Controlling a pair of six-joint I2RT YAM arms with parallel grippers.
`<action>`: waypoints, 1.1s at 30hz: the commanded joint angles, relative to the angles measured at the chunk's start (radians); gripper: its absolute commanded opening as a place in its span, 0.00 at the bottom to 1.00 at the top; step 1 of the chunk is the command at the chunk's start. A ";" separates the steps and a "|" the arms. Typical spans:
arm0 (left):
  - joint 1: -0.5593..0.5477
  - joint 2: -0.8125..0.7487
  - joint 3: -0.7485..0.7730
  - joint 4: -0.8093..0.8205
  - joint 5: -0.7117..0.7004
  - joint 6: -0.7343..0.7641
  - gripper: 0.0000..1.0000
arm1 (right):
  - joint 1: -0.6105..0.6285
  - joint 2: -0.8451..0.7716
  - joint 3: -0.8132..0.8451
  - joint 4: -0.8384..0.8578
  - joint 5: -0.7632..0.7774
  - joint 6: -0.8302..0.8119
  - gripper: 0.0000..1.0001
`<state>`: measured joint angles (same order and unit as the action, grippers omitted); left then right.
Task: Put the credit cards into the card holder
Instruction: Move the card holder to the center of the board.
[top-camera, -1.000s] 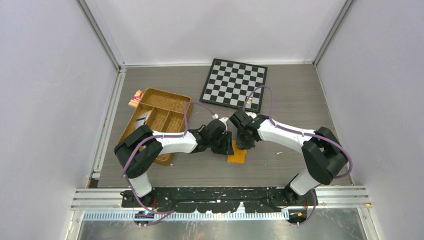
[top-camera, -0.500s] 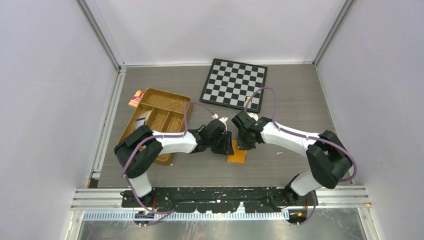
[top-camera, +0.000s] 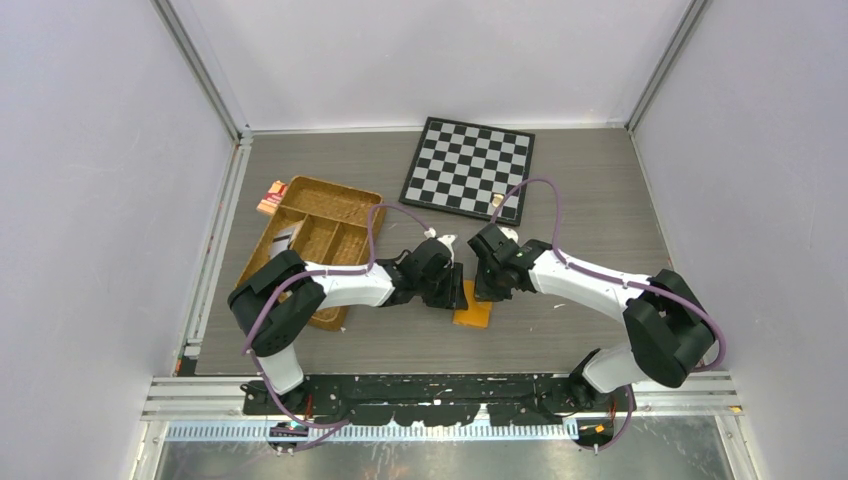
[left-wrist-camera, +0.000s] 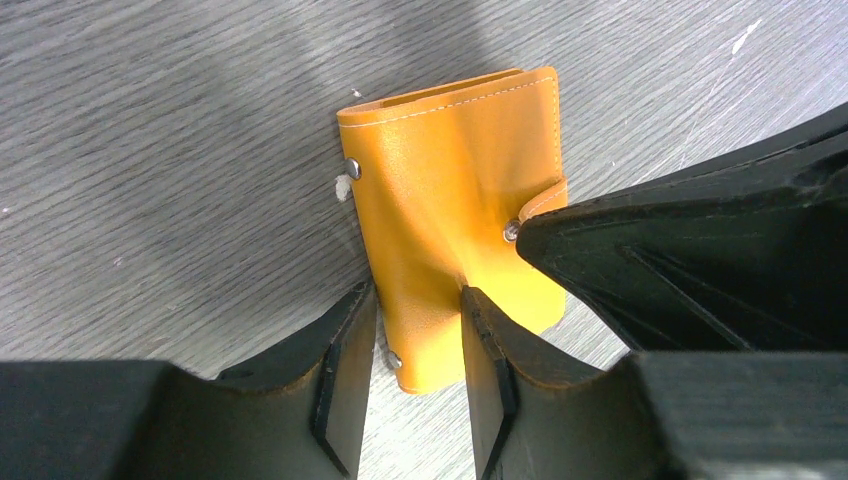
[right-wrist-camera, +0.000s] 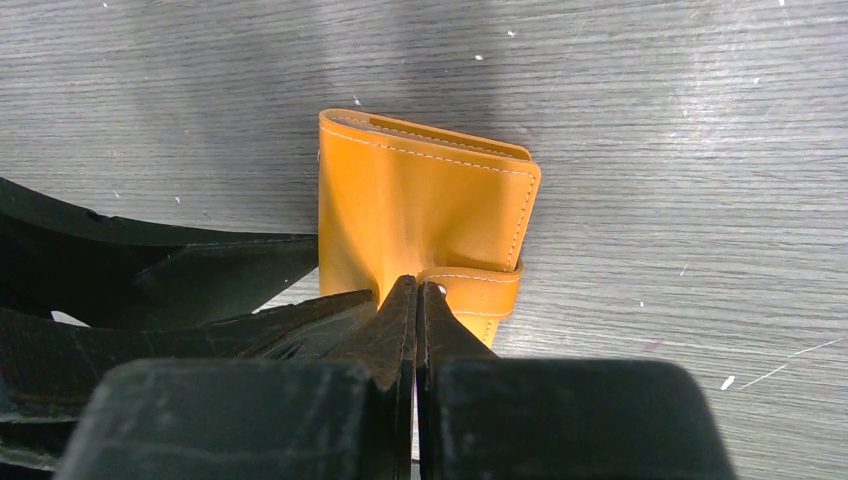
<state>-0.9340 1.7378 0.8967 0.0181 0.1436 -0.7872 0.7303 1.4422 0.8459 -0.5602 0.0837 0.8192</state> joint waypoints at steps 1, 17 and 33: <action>0.004 0.003 -0.010 0.034 -0.007 -0.008 0.39 | 0.005 -0.005 -0.003 0.041 -0.015 0.016 0.00; 0.005 0.009 -0.008 0.034 -0.007 -0.010 0.38 | 0.006 0.017 -0.029 0.050 0.003 0.021 0.00; 0.004 0.012 -0.012 0.035 -0.010 -0.010 0.38 | 0.006 -0.008 -0.111 0.058 0.028 0.074 0.01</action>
<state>-0.9337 1.7393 0.8967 0.0204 0.1432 -0.8036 0.7303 1.4464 0.7799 -0.4706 0.0776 0.8669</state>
